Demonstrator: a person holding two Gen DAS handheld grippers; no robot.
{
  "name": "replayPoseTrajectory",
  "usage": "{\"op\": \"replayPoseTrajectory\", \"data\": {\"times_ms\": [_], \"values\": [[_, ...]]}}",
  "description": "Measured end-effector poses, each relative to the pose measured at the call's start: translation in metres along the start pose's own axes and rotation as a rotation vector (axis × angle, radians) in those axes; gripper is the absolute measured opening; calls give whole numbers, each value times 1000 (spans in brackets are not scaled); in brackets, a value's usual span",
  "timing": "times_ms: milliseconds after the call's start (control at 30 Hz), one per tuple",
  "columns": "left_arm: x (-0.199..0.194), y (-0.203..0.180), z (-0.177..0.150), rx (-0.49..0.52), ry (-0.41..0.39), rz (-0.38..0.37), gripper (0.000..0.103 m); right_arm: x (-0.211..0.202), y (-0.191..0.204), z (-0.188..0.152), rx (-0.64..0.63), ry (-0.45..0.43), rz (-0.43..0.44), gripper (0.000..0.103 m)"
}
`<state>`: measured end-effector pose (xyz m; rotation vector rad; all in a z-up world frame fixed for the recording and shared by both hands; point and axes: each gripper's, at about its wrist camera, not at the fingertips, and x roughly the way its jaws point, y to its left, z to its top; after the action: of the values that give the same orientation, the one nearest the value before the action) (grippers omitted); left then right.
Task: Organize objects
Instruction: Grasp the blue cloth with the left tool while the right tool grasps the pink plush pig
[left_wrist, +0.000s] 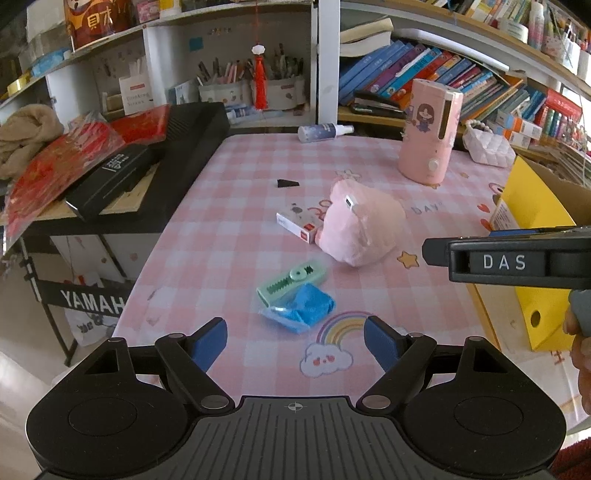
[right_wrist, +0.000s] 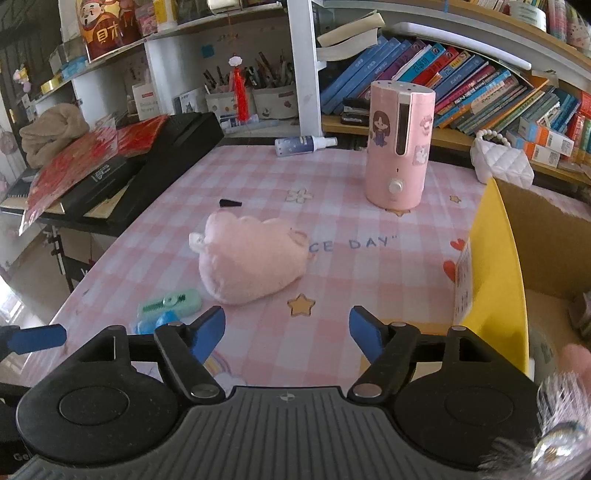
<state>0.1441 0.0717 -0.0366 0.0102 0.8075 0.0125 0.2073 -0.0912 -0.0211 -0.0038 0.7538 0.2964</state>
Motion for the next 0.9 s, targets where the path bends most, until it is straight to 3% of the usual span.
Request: {"op": "replayPoseTrajectory", "data": {"times_ms": [200, 500, 800, 833, 900], "values": [[13, -1, 6, -9, 14, 5, 83, 10, -2, 12, -15, -26, 5, 84], [40, 0, 12, -20, 43, 12, 83, 30, -2, 24, -20, -8, 21, 88], [77, 8, 15, -121, 115, 16, 80, 44, 4, 33, -42, -4, 36, 95], [79, 8, 15, -130, 121, 16, 77, 46, 4, 33, -44, -3, 37, 95], [79, 8, 14, -131, 113, 12, 57, 48, 5, 34, -49, -1, 39, 96]]}}
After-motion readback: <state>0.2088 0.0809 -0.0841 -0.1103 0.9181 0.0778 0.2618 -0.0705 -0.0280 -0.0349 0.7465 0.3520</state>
